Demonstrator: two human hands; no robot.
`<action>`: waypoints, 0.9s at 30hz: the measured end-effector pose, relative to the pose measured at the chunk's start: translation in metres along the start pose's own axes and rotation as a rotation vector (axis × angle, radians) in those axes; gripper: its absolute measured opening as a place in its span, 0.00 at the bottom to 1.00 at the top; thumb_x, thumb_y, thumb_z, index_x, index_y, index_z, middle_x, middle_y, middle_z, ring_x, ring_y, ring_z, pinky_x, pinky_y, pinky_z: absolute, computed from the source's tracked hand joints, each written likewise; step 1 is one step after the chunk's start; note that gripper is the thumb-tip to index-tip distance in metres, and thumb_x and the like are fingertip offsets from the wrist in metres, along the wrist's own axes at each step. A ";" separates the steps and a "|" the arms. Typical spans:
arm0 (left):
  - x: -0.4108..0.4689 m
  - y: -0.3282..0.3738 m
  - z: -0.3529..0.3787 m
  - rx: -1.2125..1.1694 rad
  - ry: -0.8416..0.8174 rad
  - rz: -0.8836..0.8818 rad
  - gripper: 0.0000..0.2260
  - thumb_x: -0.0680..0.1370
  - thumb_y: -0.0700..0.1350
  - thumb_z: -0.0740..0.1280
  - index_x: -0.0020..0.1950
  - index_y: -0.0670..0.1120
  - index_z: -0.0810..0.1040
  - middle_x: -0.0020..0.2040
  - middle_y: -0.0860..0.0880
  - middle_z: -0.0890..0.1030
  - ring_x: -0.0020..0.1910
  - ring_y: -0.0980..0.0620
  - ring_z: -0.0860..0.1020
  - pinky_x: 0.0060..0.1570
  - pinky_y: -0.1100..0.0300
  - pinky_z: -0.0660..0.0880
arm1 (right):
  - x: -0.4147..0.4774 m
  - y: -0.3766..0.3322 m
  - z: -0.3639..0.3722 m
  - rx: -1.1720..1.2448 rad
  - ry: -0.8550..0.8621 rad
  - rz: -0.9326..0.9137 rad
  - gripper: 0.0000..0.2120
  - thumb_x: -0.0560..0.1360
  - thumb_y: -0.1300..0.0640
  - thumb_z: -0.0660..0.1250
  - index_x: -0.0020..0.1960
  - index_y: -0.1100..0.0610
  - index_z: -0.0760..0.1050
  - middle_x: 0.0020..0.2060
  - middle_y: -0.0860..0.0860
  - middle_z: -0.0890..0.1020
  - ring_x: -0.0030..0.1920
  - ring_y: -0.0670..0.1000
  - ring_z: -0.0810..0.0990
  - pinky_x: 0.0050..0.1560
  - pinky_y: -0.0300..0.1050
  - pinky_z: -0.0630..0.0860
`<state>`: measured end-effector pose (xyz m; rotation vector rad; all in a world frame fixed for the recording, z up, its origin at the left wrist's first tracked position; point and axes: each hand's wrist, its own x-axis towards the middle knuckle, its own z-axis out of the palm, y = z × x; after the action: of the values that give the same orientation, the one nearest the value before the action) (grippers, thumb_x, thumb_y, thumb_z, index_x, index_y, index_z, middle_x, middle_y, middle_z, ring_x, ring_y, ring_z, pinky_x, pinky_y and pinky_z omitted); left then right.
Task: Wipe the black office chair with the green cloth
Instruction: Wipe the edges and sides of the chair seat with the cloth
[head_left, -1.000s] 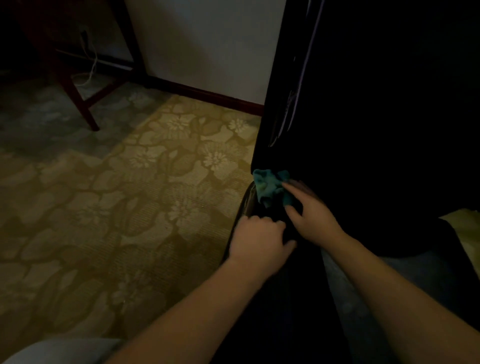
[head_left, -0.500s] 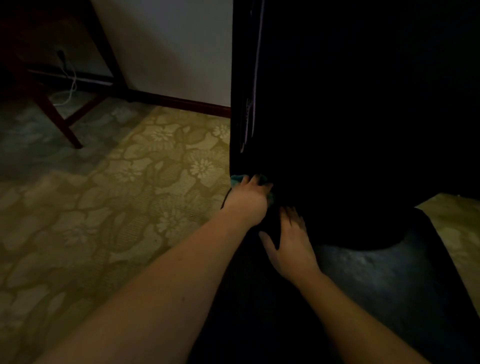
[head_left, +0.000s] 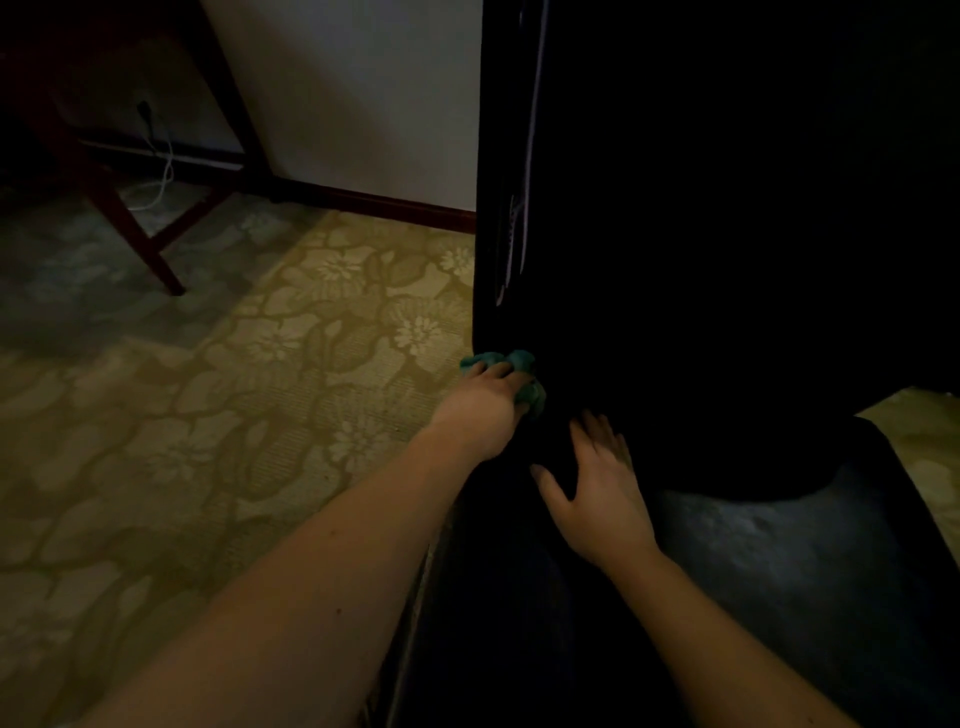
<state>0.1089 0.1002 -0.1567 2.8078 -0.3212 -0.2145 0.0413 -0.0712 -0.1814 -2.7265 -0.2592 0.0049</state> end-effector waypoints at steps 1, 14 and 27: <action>-0.003 -0.005 0.000 -0.016 0.006 -0.014 0.21 0.83 0.48 0.59 0.76 0.47 0.66 0.75 0.42 0.67 0.73 0.39 0.64 0.71 0.48 0.63 | 0.000 0.000 0.000 -0.002 -0.001 -0.006 0.36 0.78 0.37 0.56 0.78 0.56 0.56 0.77 0.53 0.57 0.78 0.52 0.51 0.77 0.50 0.48; -0.016 -0.029 -0.022 -0.280 -0.074 -0.083 0.20 0.83 0.45 0.63 0.75 0.49 0.70 0.75 0.45 0.69 0.73 0.44 0.69 0.71 0.58 0.65 | 0.001 0.000 0.003 -0.174 -0.137 -0.084 0.36 0.73 0.30 0.37 0.78 0.41 0.48 0.79 0.46 0.49 0.78 0.56 0.40 0.76 0.54 0.37; -0.011 -0.039 -0.027 -0.527 -0.117 -0.198 0.19 0.84 0.40 0.60 0.75 0.46 0.70 0.69 0.43 0.74 0.68 0.44 0.73 0.62 0.65 0.69 | -0.002 -0.002 0.002 -0.196 -0.166 -0.094 0.38 0.71 0.29 0.35 0.78 0.41 0.46 0.79 0.45 0.49 0.78 0.55 0.39 0.76 0.53 0.36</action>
<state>0.1106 0.1469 -0.1425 2.3047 -0.0029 -0.4389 0.0389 -0.0690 -0.1822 -2.9089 -0.4579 0.1903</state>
